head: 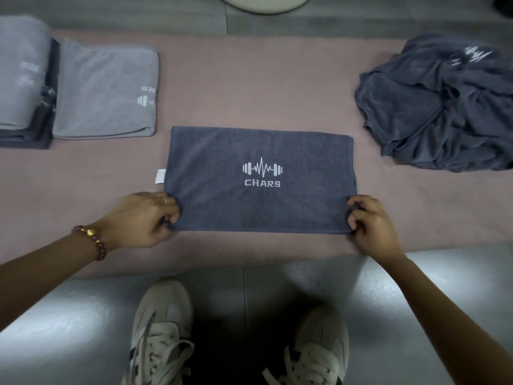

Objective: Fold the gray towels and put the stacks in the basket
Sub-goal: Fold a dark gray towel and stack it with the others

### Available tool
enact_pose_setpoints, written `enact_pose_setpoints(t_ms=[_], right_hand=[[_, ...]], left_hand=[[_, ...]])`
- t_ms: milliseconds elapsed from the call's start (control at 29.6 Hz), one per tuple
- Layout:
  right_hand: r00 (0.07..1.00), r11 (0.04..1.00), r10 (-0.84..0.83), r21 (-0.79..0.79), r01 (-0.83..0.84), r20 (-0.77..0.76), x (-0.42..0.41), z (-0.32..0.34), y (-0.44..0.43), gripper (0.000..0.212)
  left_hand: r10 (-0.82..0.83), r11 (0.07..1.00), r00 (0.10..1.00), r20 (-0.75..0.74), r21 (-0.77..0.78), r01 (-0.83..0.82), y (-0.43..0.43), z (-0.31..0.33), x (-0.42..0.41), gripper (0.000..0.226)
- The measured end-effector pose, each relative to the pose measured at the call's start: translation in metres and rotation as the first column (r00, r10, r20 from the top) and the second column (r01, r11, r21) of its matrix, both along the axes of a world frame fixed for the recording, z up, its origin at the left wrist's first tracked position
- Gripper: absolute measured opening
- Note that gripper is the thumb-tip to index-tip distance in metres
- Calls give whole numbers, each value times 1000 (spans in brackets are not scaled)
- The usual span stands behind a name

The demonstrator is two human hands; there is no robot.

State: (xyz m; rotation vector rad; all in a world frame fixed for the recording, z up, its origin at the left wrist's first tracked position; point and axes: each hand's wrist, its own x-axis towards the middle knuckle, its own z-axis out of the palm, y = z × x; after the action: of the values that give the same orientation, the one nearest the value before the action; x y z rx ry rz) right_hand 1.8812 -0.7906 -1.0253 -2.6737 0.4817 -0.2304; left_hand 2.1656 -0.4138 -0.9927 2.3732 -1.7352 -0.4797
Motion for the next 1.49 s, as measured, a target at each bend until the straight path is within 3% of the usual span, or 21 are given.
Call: enact_pose_setpoints(t_ms=[101, 169, 271, 338, 406, 440, 473, 541, 609, 710, 812, 913, 1014, 1116, 1217, 1285, 1353, 1488], right_hand=[[982, 984, -156, 104, 144, 111, 11, 13, 5, 26], [916, 933, -321, 247, 262, 240, 32, 23, 12, 34], [817, 830, -498, 433, 352, 291, 84, 33, 17, 39], [886, 882, -413, 332, 334, 208, 115, 33, 20, 42], [993, 992, -116, 56, 117, -16, 136, 24, 19, 54], [987, 998, 3, -62, -13, -163, 140, 15, 14, 61], [959, 989, 42, -124, -79, -280, 143, 5, 6, 63], [929, 991, -91, -121, 51, -357, 143, -7, -14, 64], [905, 939, -340, -34, 343, -257, 144, -5, -25, 67], [747, 737, -663, 133, 662, -49, 147, 6, -37, 63], [751, 654, -651, 416, 631, -116, 148, 15, -51, 55], [791, 626, -591, 528, 574, -159, 152, 19, -58, 55], [721, 479, -675, 649, 592, -159, 161, 16, -64, 43], [635, 312, -754, 758, 573, -169, 165, 8, -70, 27], [567, 274, -812, 770, 576, -135, 167, -1, -69, 20], [522, 286, -846, 733, 617, -110, 170, -5, -66, 19], [505, 306, -857, 689, 657, -100, 175, -9, -62, 18], [564, 435, -822, 554, 710, -78, 179, -7, -49, 29]], left_hand=[[89, 991, 996, 11, -99, -88, -15, 6, 2, 21], [173, 972, 983, 69, -173, -159, -35, -1, 2, 36], [253, 966, 958, 133, -97, -241, -71, -21, 3, 60], [279, 960, 953, 116, -6, -280, -93, -30, 8, 71], [260, 961, 953, 154, 56, -272, -105, -41, 17, 77], [247, 963, 952, 181, 68, -262, -108, -45, 22, 78], [248, 962, 948, 201, 66, -265, -109, -48, 28, 78], [285, 953, 936, 206, 46, -300, -112, -51, 39, 77], [316, 944, 926, 207, 29, -329, -114, -51, 44, 75], [317, 947, 922, 222, -18, -321, -115, -53, 46, 71], [317, 948, 919, 235, -58, -312, -112, -54, 46, 67], [324, 946, 916, 238, -79, -314, -114, -55, 44, 65], [382, 922, 904, 193, -154, -356, -112, -56, 44, 63], [593, 780, 803, 52, -283, -558, -115, -54, 39, 53], [818, 431, 504, -277, -286, -856, -112, -54, 41, 56], [776, 268, 368, -513, -259, -928, -106, -51, 47, 48], [683, 251, 329, -652, -213, -944, -101, -47, 50, 38], [648, 269, 294, -703, -149, -951, -102, -40, 63, 31]])
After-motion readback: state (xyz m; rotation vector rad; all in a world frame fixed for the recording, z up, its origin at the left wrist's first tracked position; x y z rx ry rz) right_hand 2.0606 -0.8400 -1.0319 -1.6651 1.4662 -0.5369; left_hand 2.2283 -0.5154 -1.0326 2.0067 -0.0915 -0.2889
